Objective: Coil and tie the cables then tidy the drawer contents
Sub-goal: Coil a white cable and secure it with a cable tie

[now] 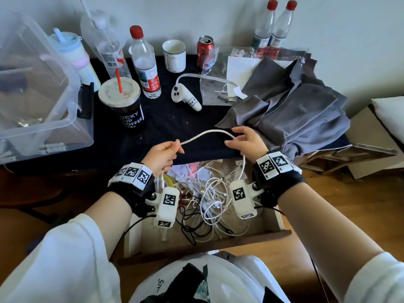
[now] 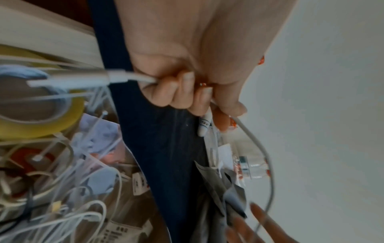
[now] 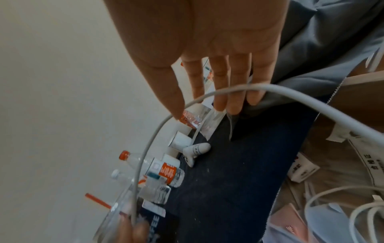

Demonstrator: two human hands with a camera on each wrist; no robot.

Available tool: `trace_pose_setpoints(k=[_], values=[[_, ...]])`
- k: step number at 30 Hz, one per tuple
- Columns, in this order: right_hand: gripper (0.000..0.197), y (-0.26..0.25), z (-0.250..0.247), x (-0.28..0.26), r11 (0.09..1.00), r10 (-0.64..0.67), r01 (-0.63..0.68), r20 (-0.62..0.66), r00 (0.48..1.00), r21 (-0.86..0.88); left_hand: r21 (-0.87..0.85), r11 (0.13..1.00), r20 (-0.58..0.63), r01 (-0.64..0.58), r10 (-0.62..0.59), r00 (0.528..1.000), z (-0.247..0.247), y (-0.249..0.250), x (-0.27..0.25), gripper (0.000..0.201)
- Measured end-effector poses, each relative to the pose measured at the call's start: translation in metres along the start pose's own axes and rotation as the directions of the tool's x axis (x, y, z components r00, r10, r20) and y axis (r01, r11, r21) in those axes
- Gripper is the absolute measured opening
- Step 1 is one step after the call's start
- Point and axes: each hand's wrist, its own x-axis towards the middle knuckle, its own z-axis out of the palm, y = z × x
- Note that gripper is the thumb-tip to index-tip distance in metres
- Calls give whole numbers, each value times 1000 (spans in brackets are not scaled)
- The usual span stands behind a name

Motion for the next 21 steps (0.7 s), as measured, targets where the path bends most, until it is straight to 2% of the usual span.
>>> trace_pose_setpoints(k=[2,4,6,7,8,10,13,18,21], values=[[52,-1,8,-4,993,-74,81,91,993,-85,4,1000,42,-14,14,999,8,6,-2,32],[49,-6,18,-11,978,-120,157,246,962,-135,-1,1000,86,-13,13,996,17,12,-3,32],[33,-9,27,-14,960,-152,223,349,925,-172,-15,1000,121,-11,13,993,25,16,-4,32],[18,-9,30,-15,955,-174,247,363,916,-165,-28,1000,130,-11,15,991,28,18,-5,32],[4,-11,32,-16,953,-193,263,365,911,-152,-42,999,134,-10,15,991,30,20,-6,32],[16,-11,30,-16,945,-225,293,359,906,-147,-63,998,134,-5,14,991,31,22,-7,32],[24,-11,27,-15,945,-290,324,339,895,-47,-82,997,154,9,3,988,29,20,-9,33],[28,-12,21,-9,933,-359,348,184,915,89,-126,992,190,28,-4,982,27,17,-13,36],[27,-17,21,-10,928,-369,358,113,922,107,-109,993,255,49,-20,967,31,21,-16,48]])
